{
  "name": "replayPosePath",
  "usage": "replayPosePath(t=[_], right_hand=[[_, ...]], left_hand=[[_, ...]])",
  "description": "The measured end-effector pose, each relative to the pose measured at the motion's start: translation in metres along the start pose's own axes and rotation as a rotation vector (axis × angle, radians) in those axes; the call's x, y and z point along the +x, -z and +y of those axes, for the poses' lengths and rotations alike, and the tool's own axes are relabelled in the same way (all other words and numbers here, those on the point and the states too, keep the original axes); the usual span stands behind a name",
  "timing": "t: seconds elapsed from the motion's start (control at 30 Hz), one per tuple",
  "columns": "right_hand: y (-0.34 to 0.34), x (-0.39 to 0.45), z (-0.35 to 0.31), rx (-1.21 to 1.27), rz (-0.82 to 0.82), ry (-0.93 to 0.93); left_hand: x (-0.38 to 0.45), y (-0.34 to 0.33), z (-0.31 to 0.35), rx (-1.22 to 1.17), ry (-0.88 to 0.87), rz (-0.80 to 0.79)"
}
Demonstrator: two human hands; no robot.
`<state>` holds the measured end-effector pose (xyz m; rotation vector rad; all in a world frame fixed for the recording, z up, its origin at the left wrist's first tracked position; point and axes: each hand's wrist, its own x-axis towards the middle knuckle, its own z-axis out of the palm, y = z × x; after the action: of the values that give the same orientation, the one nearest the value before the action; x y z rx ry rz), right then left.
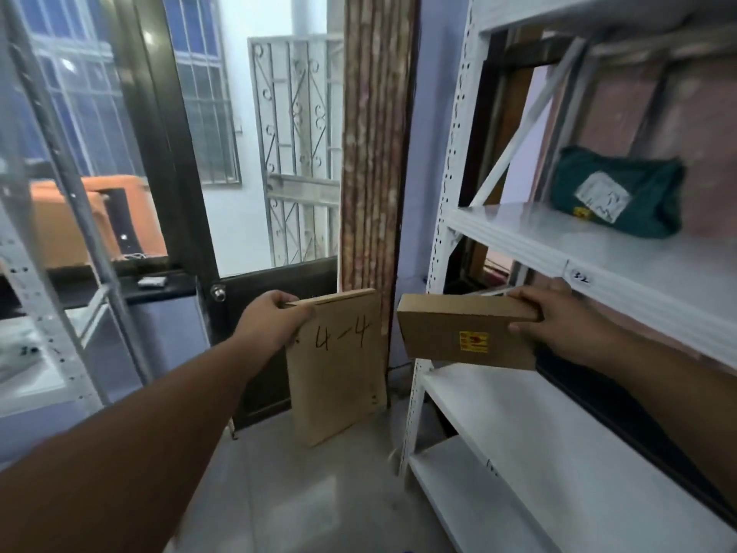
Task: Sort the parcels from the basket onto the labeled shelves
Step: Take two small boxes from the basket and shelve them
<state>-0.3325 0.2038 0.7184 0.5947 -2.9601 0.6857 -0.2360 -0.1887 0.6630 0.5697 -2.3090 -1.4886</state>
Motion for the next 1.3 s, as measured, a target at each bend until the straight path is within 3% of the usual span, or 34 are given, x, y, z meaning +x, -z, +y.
replayPosePath(t=[0.17,0.43,0.6,0.73,0.87,1.3], right_hand=[[0.046,-0.027,-0.002,-0.089,0.125,0.014],[0.104,-0.073,0.003,0.319,0.243,-0.012],[0.132,-0.106,0.014,0.354,0.387,-0.012],[0.160,-0.138,0.022,0.598,0.301,-0.113],[0.191,-0.163,0.042,0.502,0.418,-0.259],[0.267,-0.287,0.124,0.449,0.520,-0.305]], left_hand=[[-0.001,0.011,0.045,-0.038,-0.080,-0.054],[0.004,0.001,0.104,-0.092,-0.204,-0.074],[-0.001,-0.025,0.137,-0.086,-0.298,-0.151],[-0.014,-0.054,0.163,-0.098,-0.367,-0.235],[-0.036,-0.085,0.192,-0.117,-0.416,-0.298],[-0.135,-0.162,0.285,-0.223,-0.475,-0.417]])
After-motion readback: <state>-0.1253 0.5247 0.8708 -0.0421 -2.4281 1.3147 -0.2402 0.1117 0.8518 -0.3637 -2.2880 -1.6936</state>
